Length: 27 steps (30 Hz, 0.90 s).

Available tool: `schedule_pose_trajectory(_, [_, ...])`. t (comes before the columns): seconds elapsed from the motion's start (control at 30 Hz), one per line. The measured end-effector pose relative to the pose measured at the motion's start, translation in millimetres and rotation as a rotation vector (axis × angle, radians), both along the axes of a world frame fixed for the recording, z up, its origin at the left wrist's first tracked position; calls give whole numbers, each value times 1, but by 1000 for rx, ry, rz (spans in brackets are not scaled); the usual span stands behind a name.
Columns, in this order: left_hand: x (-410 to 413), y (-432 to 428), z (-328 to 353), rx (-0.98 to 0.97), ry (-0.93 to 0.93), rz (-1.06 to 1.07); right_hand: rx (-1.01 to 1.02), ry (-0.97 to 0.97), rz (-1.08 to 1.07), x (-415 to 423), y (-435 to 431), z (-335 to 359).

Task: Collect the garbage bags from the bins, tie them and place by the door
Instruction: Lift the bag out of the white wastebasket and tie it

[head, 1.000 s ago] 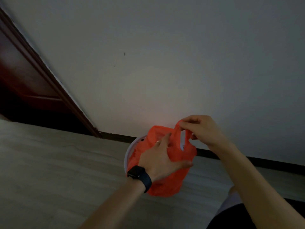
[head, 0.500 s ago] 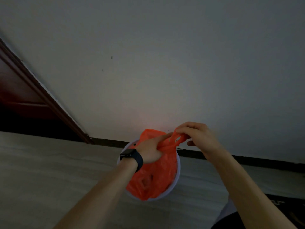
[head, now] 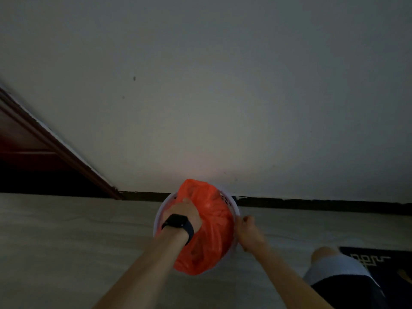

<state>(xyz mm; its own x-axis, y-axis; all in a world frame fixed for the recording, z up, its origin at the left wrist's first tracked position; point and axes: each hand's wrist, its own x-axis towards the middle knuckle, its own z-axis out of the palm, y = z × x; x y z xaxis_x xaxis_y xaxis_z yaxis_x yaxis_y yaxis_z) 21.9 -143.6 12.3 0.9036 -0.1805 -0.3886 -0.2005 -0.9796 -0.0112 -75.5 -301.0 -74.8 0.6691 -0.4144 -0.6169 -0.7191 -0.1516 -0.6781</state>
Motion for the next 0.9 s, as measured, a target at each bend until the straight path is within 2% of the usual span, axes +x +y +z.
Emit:
schedule_pose_trajectory(0.17, [12,0,0,-86,71,29,-190,-45,-40,4,23,-18])
schedule_pose_trajectory(0.23, [18,10,1,-208,120,5,-240,-97,-46,5,23,-21])
schedule_pose_trajectory(0.33, [25,30,2,-436,173,112,-262,-154,-66,6,21,-22])
schedule_pose_trajectory(0.4, [26,38,7,-493,156,158,-317,-163,-4,8,18,-22])
schedule_pose_trajectory(0.57, [24,43,39,-616,60,112,-406,-139,68,14,10,-25])
schedule_pose_trajectory(0.77, [49,67,131,-944,-71,267,-537,-100,187,18,3,-24])
schedule_pose_trajectory(0.9, [52,113,180,-1010,-143,359,-541,-34,212,24,-10,-20])
